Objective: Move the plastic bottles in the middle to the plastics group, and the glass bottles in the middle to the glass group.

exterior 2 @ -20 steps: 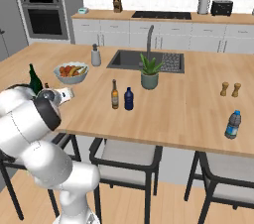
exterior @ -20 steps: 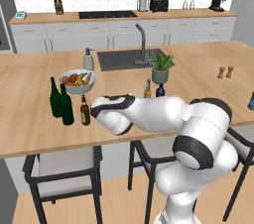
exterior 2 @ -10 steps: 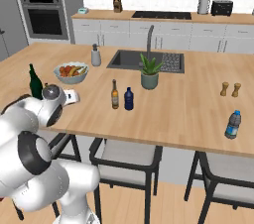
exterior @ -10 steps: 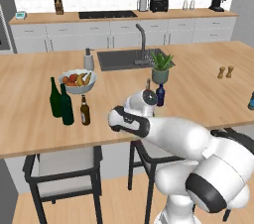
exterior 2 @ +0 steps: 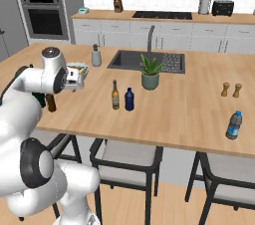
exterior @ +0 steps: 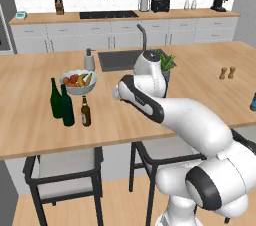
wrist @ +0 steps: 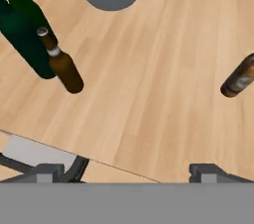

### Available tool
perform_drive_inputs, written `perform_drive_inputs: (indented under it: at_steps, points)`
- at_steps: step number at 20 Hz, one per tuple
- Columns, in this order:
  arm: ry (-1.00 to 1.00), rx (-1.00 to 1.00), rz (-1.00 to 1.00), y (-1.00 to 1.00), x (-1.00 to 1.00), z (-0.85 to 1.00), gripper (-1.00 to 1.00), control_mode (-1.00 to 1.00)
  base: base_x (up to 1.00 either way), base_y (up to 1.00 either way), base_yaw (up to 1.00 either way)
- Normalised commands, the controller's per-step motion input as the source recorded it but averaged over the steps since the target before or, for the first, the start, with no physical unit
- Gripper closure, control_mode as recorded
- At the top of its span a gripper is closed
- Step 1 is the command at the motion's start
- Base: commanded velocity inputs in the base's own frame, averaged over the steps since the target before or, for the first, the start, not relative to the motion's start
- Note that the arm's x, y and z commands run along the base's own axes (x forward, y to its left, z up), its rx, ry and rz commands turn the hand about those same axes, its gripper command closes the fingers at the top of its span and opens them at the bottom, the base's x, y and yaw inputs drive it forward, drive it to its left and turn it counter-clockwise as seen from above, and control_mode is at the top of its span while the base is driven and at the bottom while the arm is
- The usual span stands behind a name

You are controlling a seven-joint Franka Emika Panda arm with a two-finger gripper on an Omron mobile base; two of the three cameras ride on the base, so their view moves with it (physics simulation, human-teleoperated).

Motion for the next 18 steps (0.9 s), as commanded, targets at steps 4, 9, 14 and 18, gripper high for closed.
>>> perform_drive_inputs:
  at_steps: [4, 9, 14, 18]
  points:
    - [0.06, 0.0, -0.21, -0.6, 0.0, 0.0, -1.0, -1.0, 0.0, 0.0, 0.0]
    - [-0.03, 0.0, -0.21, -0.58, 0.03, -0.09, -1.0, -1.0, 0.0, 0.0, 0.0]
    - [-0.14, 0.01, -0.2, -0.56, 0.01, -0.19, -1.0, -1.0, 0.0, 0.0, 0.0]
    - [-0.33, 0.03, -0.1, -0.5, 0.01, -0.28, -1.0, -1.0, 0.0, 0.0, 0.0]
